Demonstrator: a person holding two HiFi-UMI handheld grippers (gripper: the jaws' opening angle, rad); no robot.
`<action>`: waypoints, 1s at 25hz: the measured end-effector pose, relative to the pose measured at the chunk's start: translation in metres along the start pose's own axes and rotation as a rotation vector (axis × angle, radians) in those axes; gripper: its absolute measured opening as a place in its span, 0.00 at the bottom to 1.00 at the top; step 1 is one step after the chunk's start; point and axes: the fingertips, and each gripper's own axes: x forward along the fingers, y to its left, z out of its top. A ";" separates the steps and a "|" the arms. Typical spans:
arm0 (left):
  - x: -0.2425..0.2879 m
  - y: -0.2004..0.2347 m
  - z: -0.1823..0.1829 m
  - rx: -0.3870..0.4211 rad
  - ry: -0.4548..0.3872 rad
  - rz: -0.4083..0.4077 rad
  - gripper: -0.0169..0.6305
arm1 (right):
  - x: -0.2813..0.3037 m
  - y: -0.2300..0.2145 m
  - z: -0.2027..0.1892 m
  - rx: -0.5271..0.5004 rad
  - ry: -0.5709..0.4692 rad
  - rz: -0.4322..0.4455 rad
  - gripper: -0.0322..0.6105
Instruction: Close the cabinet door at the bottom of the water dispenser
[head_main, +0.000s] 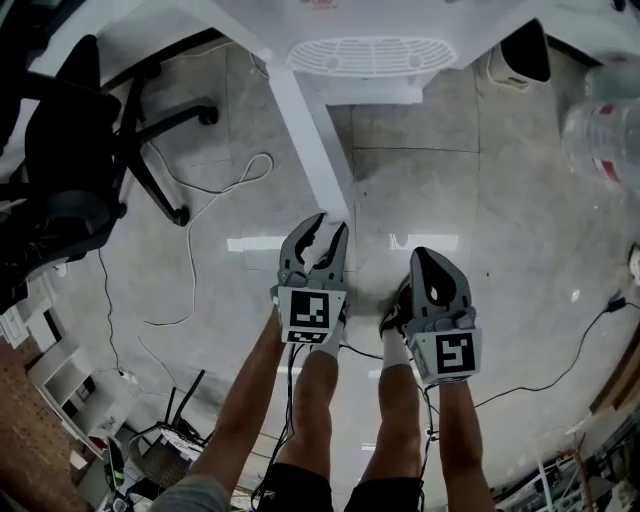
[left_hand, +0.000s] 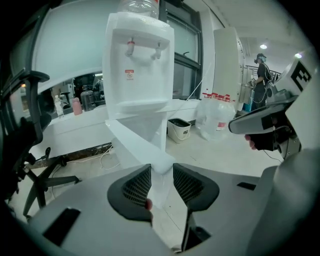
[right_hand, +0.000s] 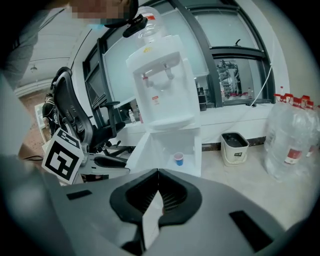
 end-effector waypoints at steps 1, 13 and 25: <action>0.002 -0.003 0.002 0.003 -0.002 -0.004 0.27 | -0.001 -0.003 0.000 0.007 -0.002 -0.005 0.08; 0.029 -0.034 0.030 0.049 -0.012 -0.034 0.24 | -0.017 -0.044 0.006 0.050 -0.053 -0.067 0.08; 0.051 -0.053 0.056 0.054 -0.036 -0.048 0.22 | -0.029 -0.068 0.014 0.088 -0.088 -0.103 0.08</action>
